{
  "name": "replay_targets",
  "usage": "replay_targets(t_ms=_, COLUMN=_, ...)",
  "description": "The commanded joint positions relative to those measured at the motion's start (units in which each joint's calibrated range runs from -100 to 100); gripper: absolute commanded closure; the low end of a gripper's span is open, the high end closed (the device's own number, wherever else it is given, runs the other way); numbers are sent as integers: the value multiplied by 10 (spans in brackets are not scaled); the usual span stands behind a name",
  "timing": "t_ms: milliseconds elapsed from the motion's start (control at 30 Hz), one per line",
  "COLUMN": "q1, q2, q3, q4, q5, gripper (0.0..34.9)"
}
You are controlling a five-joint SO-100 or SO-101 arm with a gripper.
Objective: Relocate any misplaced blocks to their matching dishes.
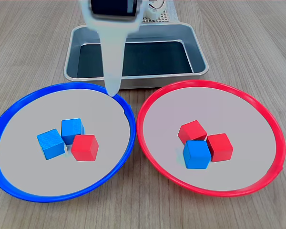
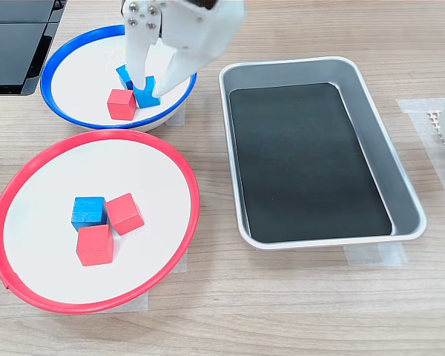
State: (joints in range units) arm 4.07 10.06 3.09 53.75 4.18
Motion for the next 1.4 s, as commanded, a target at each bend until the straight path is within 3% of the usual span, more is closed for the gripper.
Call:
replay_targets(t_ms=0, q1=17, q2=33, q3=-65, q4=2, q5=3, gripper=314)
replay_targets(t_ms=533, q1=45, q2=149, q3=-168, q4=-1, q5=8, gripper=220)
replay_targets(t_ms=1367, q1=48, q2=237, q3=-225, q4=-20, q5=13, gripper=176)
